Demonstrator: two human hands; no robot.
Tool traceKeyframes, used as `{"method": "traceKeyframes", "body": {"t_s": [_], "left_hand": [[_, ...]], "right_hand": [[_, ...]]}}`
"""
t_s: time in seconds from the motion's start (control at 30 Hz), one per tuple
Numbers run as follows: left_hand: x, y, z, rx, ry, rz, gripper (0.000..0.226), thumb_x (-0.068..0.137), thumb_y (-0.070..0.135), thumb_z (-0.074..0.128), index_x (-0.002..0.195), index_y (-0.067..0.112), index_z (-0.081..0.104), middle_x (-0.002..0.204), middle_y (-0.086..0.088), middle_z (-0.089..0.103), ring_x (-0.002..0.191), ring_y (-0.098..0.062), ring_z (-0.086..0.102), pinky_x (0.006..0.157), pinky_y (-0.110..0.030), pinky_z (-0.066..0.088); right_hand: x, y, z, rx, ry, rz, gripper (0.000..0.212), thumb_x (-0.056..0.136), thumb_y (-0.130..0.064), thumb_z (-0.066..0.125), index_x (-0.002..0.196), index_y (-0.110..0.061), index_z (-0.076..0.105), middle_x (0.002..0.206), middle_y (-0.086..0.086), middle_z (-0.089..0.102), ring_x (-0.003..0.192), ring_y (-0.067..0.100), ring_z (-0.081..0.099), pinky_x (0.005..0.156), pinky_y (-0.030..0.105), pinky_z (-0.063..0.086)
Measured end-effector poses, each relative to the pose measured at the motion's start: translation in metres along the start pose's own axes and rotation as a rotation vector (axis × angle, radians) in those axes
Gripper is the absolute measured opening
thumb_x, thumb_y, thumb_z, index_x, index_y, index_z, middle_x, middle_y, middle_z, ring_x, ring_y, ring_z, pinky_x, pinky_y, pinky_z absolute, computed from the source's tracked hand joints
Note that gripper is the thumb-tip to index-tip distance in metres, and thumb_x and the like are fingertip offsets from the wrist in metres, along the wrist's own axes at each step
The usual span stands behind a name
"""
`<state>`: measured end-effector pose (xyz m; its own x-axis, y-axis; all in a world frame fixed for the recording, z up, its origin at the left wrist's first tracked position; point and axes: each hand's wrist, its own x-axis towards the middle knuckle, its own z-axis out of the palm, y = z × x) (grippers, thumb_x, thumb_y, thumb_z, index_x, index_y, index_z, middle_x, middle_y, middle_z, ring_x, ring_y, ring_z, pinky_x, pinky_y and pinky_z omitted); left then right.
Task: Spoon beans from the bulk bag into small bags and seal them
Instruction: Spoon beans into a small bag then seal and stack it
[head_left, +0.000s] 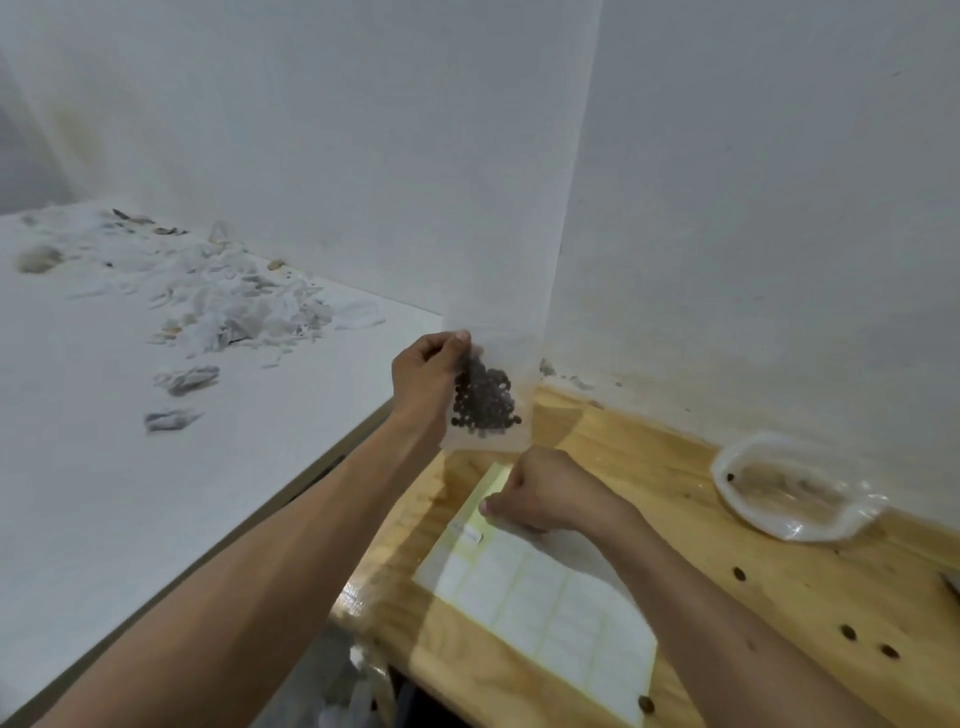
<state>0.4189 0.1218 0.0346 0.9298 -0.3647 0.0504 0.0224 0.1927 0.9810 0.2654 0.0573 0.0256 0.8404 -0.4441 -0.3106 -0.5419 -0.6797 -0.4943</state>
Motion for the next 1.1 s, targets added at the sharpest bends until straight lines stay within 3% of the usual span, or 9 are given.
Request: {"method": "traceKeyframes", "body": {"t_s": [0.07,0.23,0.4,0.5,0.63,0.73,0.97,1.1], "left_hand": [[-0.004,0.000,-0.004,0.052,0.008,0.018,0.023,0.094,0.026,0.073,0.098,0.004,0.075,0.083,0.000,0.072,0.078,-0.011,0.065,0.074,-0.023,0.052],[-0.013,0.000,-0.014,0.094,0.019,0.037,0.022,0.095,0.027,0.071,0.097,0.005,0.073,0.082,0.001,0.070,0.076,-0.009,0.063,0.075,-0.024,0.049],[-0.021,0.002,-0.021,0.059,-0.043,0.040,0.019,0.098,0.031,0.067,0.096,0.012,0.069,0.089,-0.001,0.079,0.091,-0.017,0.074,0.091,-0.034,0.056],[-0.027,0.003,-0.023,0.108,-0.149,0.064,0.025,0.100,0.037,0.062,0.103,0.011,0.063,0.093,-0.001,0.080,0.096,-0.021,0.075,0.097,-0.044,0.055],[-0.032,0.003,-0.014,0.057,-0.236,0.074,0.024,0.097,0.033,0.067,0.101,0.010,0.064,0.095,-0.013,0.079,0.094,-0.033,0.076,0.096,-0.060,0.054],[-0.042,0.007,0.004,0.039,-0.290,0.078,0.020,0.098,0.028,0.066,0.096,0.008,0.067,0.093,-0.014,0.079,0.093,-0.033,0.076,0.098,-0.058,0.054],[-0.063,0.014,0.045,-0.027,-0.367,0.008,0.016,0.097,0.025,0.068,0.098,0.009,0.069,0.088,-0.010,0.077,0.090,-0.033,0.077,0.098,-0.052,0.056],[-0.069,0.017,0.060,-0.050,-0.379,-0.017,0.016,0.095,0.028,0.070,0.096,0.012,0.072,0.095,-0.016,0.077,0.097,-0.036,0.075,0.095,-0.045,0.058]], "right_hand": [[-0.002,-0.009,0.005,-0.068,-0.019,0.023,0.051,0.081,-0.043,0.076,0.052,-0.012,0.048,0.050,0.002,0.048,0.049,0.020,0.047,0.055,0.029,0.039],[-0.005,-0.023,0.013,-0.047,-0.088,0.017,0.033,0.073,-0.026,0.081,0.053,-0.012,0.059,0.053,0.004,0.059,0.050,0.020,0.056,0.057,0.030,0.048],[-0.012,-0.023,0.010,0.029,-0.099,-0.017,0.033,0.078,-0.021,0.071,0.051,-0.011,0.057,0.052,0.003,0.059,0.048,0.018,0.050,0.056,0.030,0.045],[-0.019,-0.018,-0.004,0.194,-0.059,-0.078,0.026,0.079,-0.020,0.073,0.065,0.001,0.069,0.065,0.013,0.073,0.059,0.023,0.067,0.065,0.041,0.059],[-0.026,-0.012,-0.038,0.392,0.251,-0.155,0.008,0.082,-0.013,0.075,0.090,-0.011,0.074,0.076,0.007,0.078,0.070,0.021,0.076,0.075,0.038,0.064],[-0.028,0.001,-0.061,0.392,0.528,-0.165,0.006,0.084,-0.019,0.074,0.089,-0.019,0.076,0.076,-0.002,0.076,0.068,0.015,0.073,0.075,0.039,0.063],[-0.041,0.032,-0.078,0.475,0.707,-0.204,0.009,0.090,-0.025,0.073,0.095,-0.022,0.080,0.081,-0.010,0.076,0.073,0.009,0.071,0.078,0.036,0.061],[-0.045,0.042,-0.081,0.471,0.783,-0.194,0.010,0.089,-0.026,0.075,0.096,-0.022,0.081,0.082,-0.012,0.076,0.074,0.004,0.070,0.079,0.035,0.061]]}}
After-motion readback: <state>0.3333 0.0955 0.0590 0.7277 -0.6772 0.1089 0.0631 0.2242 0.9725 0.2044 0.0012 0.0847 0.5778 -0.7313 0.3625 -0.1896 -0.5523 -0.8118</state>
